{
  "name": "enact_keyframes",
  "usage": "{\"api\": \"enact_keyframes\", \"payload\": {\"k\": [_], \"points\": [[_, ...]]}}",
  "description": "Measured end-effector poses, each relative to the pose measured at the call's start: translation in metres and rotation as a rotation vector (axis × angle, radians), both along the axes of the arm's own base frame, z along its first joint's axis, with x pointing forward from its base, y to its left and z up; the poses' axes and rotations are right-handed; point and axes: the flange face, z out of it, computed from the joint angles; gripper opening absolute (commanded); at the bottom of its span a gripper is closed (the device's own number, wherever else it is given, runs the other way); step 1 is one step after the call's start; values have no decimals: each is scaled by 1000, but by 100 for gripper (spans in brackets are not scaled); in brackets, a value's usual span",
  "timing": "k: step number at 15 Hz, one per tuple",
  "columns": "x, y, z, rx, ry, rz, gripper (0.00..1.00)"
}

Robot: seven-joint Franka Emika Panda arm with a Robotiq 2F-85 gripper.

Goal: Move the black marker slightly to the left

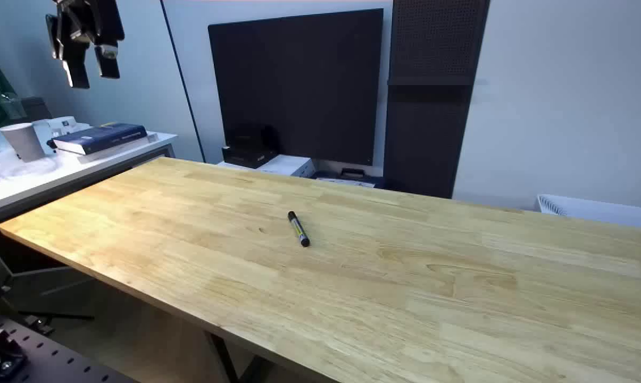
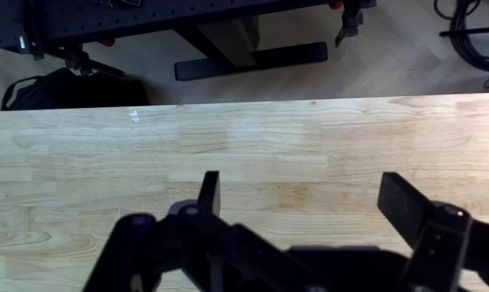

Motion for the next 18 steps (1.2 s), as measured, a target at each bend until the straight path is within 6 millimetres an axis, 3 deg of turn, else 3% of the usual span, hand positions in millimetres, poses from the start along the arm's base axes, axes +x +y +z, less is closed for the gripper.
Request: {"api": "enact_keyframes", "payload": {"k": [14, 18], "points": [[0, -1, 0, 0, -2, 1, 100], [22, -18, 2, -46, -153, 79, 100]]}}
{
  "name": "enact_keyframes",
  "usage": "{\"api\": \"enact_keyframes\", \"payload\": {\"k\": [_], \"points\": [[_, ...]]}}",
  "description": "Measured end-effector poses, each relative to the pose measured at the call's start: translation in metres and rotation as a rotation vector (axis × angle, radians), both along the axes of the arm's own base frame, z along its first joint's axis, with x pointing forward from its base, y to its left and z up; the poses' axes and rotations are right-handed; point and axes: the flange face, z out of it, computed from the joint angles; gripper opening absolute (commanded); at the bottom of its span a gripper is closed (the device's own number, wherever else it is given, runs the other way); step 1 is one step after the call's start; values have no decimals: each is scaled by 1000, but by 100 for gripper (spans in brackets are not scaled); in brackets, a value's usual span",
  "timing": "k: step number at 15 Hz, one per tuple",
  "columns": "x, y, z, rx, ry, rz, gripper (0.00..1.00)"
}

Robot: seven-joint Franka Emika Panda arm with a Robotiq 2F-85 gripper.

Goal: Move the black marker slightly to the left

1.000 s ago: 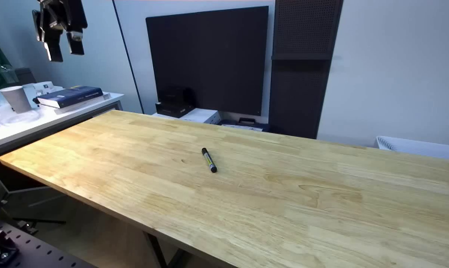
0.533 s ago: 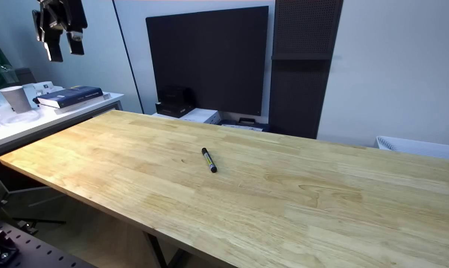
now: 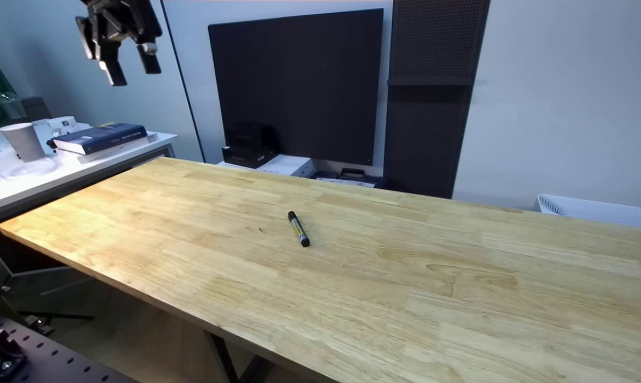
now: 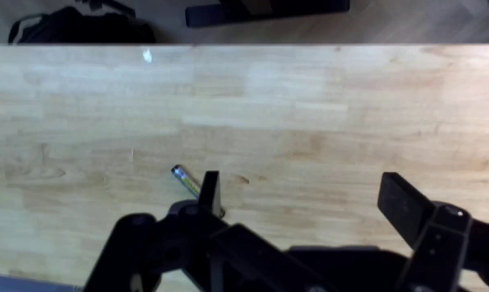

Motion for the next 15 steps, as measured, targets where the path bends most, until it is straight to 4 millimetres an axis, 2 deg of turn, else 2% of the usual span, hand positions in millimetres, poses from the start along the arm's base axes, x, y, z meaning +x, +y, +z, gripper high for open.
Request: {"api": "enact_keyframes", "payload": {"k": [3, 8, 12, 15], "points": [[26, -37, -7, -22, -145, 41, 100], [63, -126, -41, 91, -250, 159, 100], [77, -147, -78, 205, -206, 280, 100], [81, -151, -80, 218, -198, 294, 100]]}}
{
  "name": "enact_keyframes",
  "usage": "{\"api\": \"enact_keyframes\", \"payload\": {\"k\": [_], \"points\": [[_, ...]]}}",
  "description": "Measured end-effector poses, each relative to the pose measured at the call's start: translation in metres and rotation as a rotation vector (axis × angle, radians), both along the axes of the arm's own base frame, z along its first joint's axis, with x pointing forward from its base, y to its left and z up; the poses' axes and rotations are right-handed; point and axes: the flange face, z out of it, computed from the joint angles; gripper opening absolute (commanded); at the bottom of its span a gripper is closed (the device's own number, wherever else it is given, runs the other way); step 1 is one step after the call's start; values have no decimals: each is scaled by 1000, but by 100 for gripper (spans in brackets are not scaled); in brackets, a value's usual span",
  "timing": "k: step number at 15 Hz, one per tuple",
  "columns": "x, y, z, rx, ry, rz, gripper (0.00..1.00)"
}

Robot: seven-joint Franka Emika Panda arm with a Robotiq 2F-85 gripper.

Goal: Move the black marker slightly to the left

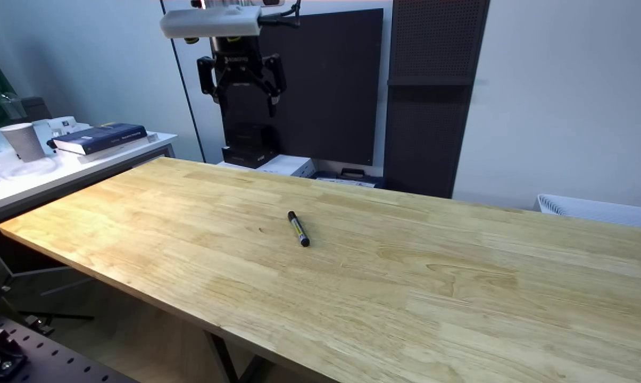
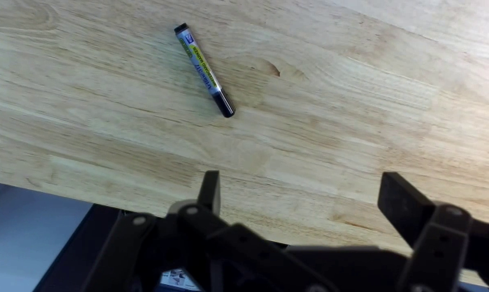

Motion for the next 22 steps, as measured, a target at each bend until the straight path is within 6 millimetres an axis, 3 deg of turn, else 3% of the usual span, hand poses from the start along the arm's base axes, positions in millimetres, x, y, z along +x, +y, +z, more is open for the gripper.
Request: {"api": "enact_keyframes", "payload": {"k": [4, 6, 10, 13, 16, 22], "points": [[0, -1, -2, -119, -16, 98, 100], [1, -13, -7, -216, -19, 152, 100], [-3, -52, -35, -311, 21, 208, 100], [-5, -66, -66, -290, 53, 240, 100], [-7, -68, -97, -257, 105, 254, 100], [-1, -64, -101, -254, 83, 263, 100]]}}
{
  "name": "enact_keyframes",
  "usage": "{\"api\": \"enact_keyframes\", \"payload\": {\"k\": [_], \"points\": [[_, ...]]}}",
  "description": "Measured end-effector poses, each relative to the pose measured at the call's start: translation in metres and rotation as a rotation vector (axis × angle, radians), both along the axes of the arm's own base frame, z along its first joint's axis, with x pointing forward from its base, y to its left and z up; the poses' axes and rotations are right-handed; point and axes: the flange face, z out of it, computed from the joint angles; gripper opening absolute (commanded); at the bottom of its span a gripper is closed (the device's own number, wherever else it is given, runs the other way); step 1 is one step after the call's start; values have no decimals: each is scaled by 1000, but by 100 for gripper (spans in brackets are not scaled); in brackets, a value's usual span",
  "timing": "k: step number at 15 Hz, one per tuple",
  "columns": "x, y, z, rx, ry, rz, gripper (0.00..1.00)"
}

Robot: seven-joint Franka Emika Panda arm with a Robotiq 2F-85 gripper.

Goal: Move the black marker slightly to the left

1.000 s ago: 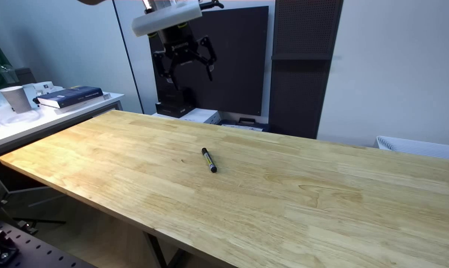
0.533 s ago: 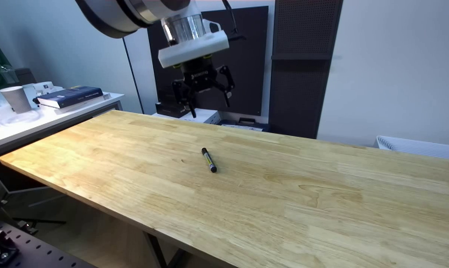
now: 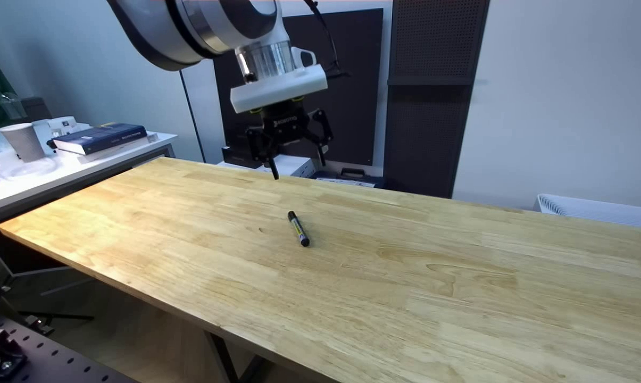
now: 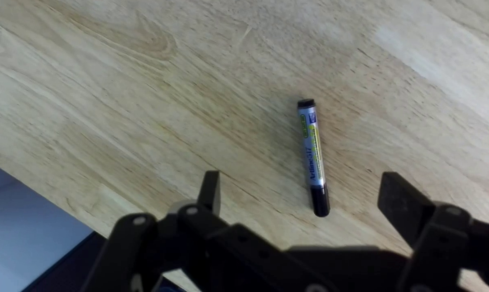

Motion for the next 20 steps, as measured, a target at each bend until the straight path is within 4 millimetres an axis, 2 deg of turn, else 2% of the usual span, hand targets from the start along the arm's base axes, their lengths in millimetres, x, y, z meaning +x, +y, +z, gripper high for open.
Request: {"api": "enact_keyframes", "payload": {"k": [3, 7, 9, 12, 15, 16, 17, 20], "points": [[5, 15, -22, 31, -20, 19, 100], [11, 47, -72, 77, 8, 64, 100], [14, 55, -96, 83, 36, 78, 100], [16, 49, -119, 82, 63, 70, 100], [18, 33, -130, 73, 73, 47, 100], [19, 28, -134, 71, 77, 41, 75], [20, 23, -137, 70, 79, 35, 74], [23, 9, -145, 71, 80, 16, 53]]}}
